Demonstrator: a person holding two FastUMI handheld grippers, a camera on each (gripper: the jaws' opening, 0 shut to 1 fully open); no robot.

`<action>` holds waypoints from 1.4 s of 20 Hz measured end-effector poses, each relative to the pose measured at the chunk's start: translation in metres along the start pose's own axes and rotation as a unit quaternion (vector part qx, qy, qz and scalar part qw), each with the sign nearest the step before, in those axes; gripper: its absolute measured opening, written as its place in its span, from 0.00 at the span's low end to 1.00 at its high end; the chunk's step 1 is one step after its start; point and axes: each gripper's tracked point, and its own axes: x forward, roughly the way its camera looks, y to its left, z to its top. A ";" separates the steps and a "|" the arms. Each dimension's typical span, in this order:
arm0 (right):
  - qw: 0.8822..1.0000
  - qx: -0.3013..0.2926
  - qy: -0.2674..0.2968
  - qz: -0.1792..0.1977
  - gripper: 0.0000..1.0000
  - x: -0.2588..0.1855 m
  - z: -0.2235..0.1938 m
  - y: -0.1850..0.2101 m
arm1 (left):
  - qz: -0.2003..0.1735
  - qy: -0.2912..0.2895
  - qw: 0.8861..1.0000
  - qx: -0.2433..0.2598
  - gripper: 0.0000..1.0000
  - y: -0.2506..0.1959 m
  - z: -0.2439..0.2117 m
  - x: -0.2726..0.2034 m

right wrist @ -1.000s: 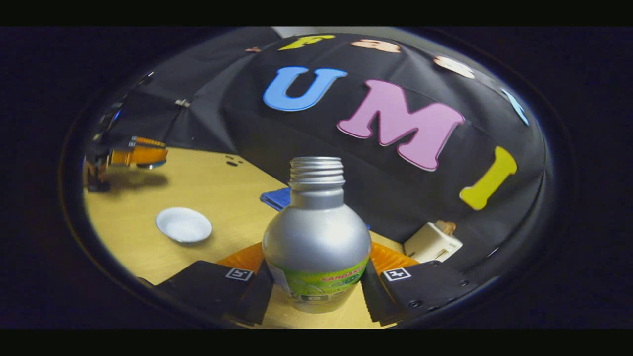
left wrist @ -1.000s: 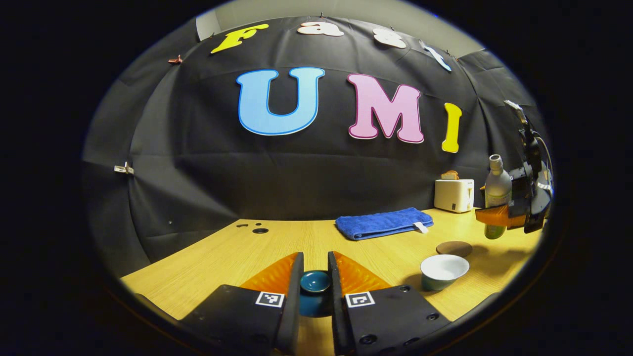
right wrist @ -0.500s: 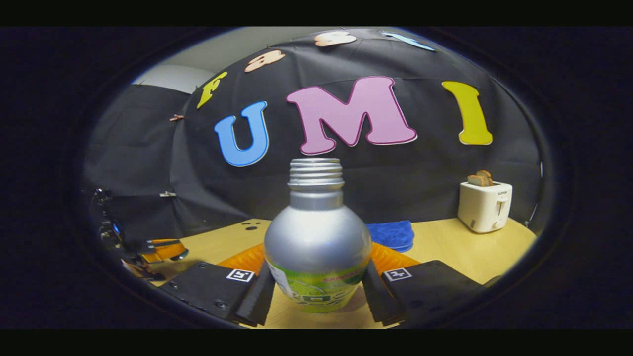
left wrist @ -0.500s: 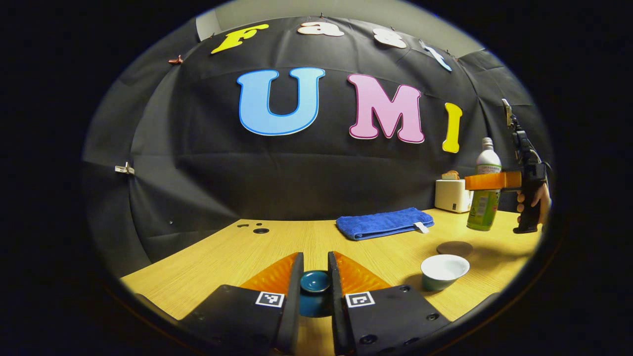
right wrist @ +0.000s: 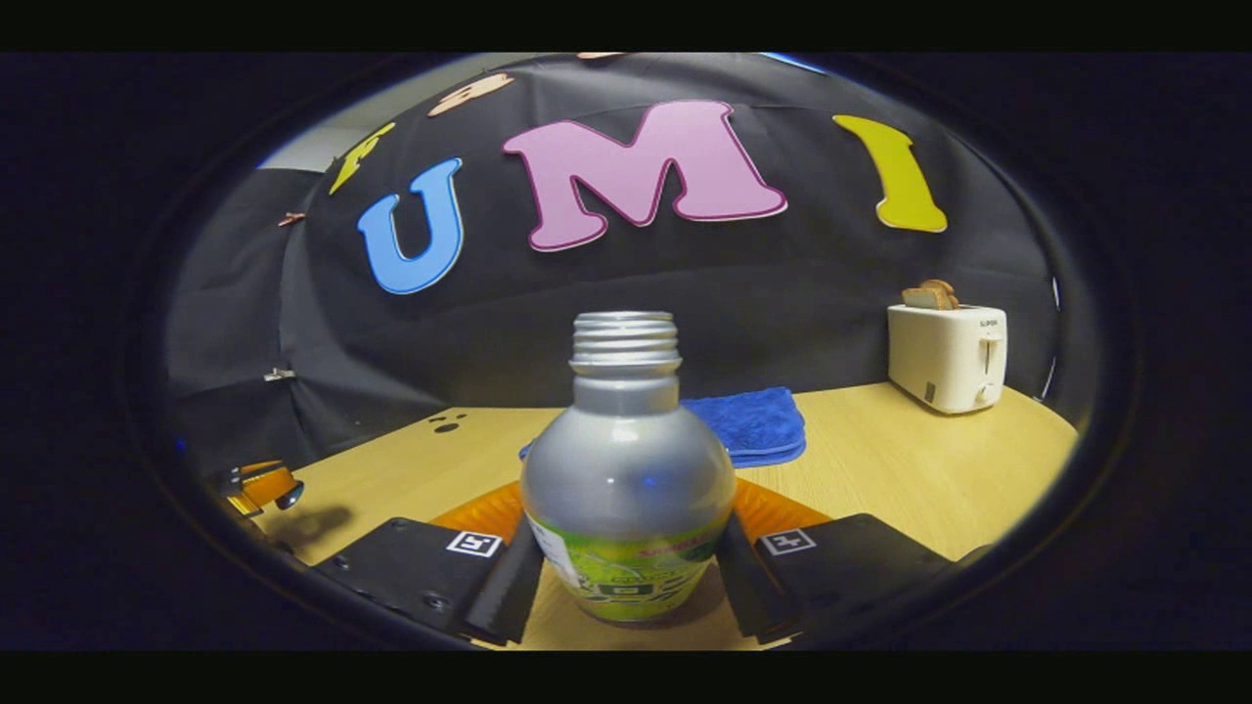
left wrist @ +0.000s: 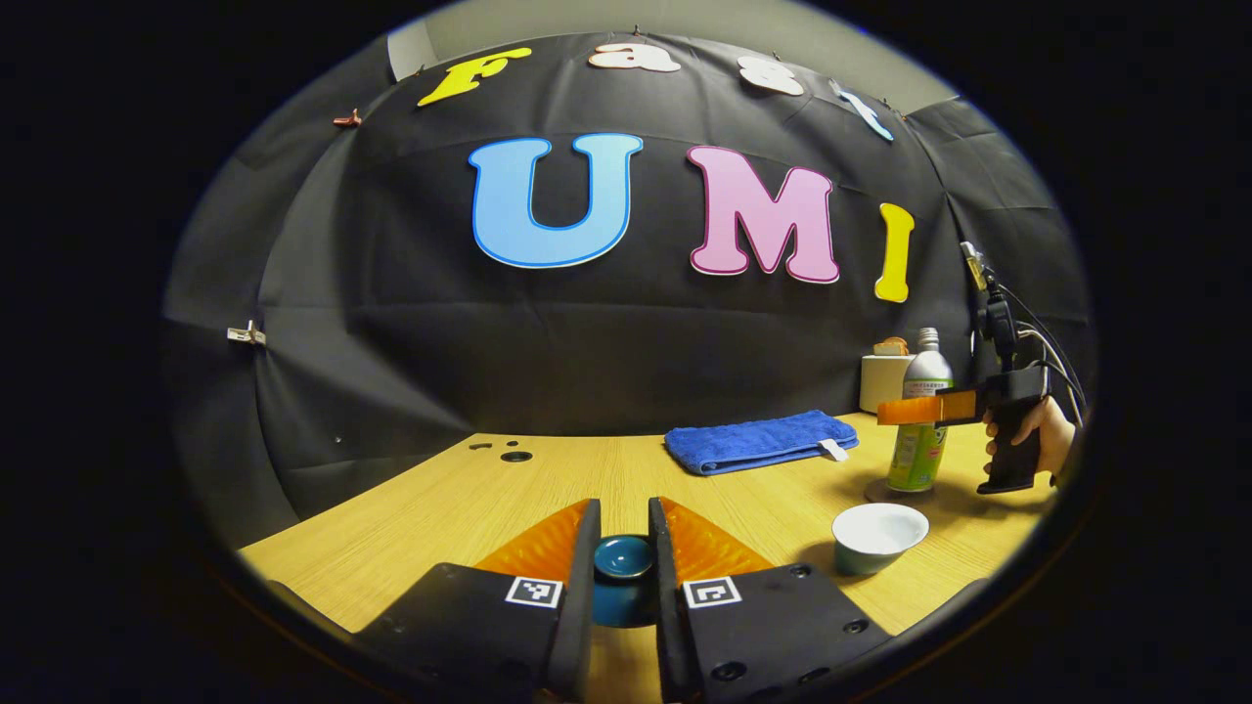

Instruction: Open the teacup lid with one hand, grasp the water bottle and pour water into the teacup with the other hand; after pouring, place the water bottle on the coaster and then close the teacup lid.

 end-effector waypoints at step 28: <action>0.998 -0.017 0.049 -0.027 1.00 -0.045 -0.025 -0.001 | 0.002 0.000 1.000 0.000 0.31 0.000 0.001 0.000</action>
